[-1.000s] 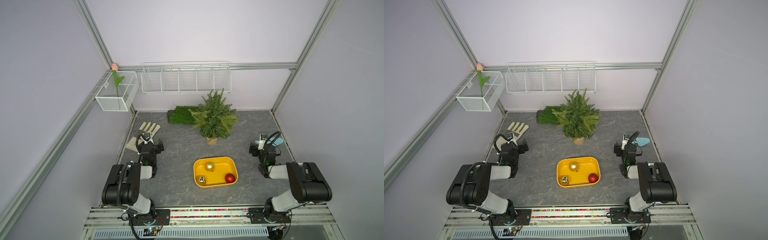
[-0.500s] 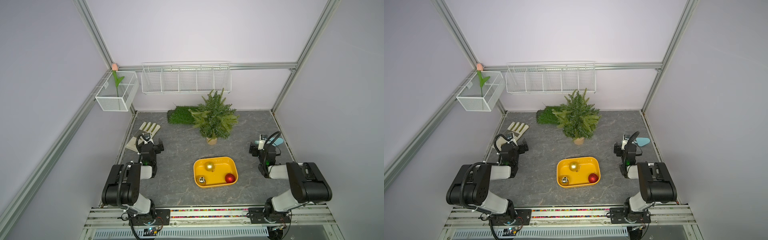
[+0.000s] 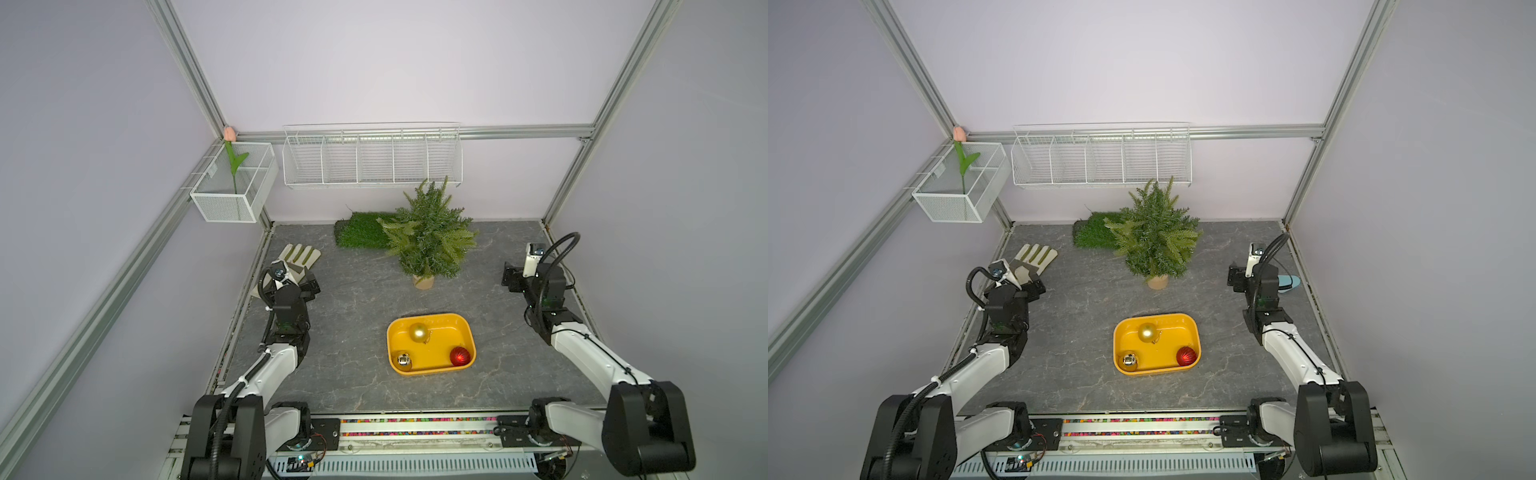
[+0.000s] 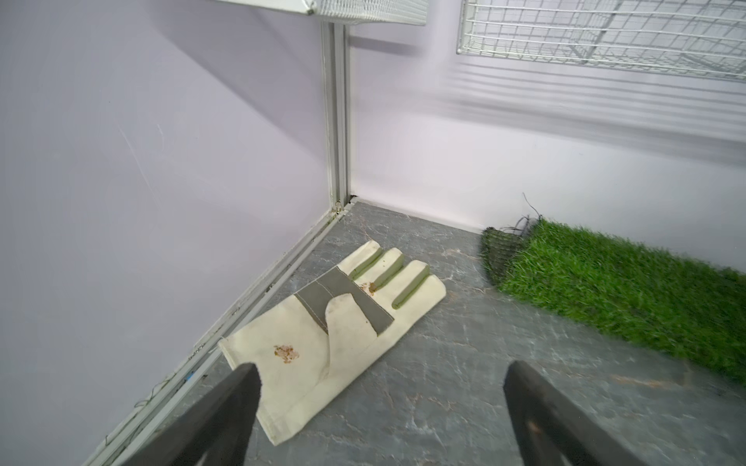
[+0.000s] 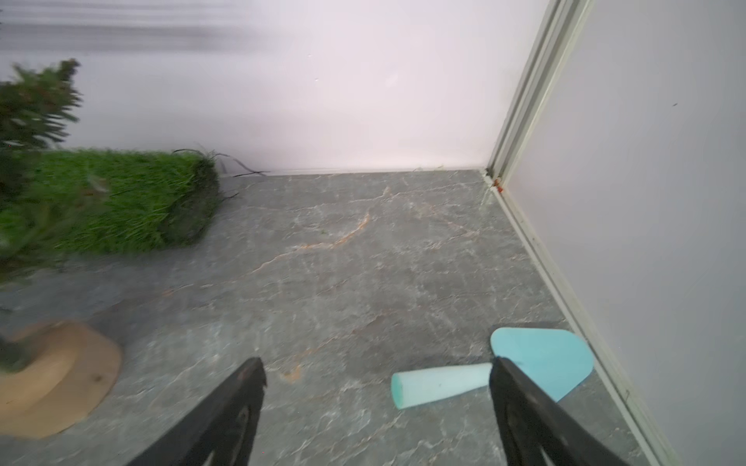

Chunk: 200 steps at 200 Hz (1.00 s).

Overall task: Decorate the small christmas tree with ornaments
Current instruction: Pick up an ornament from the container.

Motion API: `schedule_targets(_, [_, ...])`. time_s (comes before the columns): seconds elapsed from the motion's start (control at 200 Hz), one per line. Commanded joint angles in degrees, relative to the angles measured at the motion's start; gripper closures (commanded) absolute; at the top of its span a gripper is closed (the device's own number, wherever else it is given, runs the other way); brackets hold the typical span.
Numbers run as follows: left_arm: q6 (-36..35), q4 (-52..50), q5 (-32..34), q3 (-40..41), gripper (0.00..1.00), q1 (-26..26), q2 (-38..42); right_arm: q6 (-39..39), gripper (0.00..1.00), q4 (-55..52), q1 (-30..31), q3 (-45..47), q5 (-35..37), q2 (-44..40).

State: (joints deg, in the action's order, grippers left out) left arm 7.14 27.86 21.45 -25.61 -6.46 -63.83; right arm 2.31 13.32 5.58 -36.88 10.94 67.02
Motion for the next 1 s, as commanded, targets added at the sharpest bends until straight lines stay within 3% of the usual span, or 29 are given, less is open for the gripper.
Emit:
schedule_targets(0.0, [4.58,-16.85,-1.58,-4.94,0.04,-2.58,3.31,2.76,0.08,-19.74,2.43,-2.06,-5.88,-3.07])
schedule_targets(0.165, [9.59,-38.49,-10.22,-16.02,0.07,-2.95,4.25,8.49,0.00,-35.59,5.06,-5.73,-10.76,-6.91])
schedule_targets(0.225, [10.97,-45.23,-13.51,-20.23,0.08,-2.97,3.80,10.10,0.02,-40.09,5.84,-6.59,-13.06,-8.04])
schedule_targets(0.385, [13.08,-54.68,-22.46,-27.63,0.08,-3.03,2.90,13.50,0.06,-47.46,14.96,-8.31,-16.62,-9.90])
schedule_targets(0.585, [4.44,-67.62,-28.57,-39.17,0.06,-3.03,-0.39,19.18,0.11,-51.93,29.75,-11.75,-14.81,-3.37])
schedule_targets(0.73, [-0.04,-66.23,-26.31,-38.06,0.06,-3.03,1.11,23.34,0.12,-51.17,40.38,-15.16,-12.22,3.09])
schedule_targets(0.86, [0.52,-61.08,-25.15,-33.64,0.05,-2.99,4.01,32.30,0.14,-47.47,45.05,-17.09,-11.85,9.41])
schedule_targets(0.995, [1.31,-58.97,-24.84,-31.54,0.05,-2.92,5.64,33.57,0.17,-41.50,51.07,-19.06,-10.88,14.67])
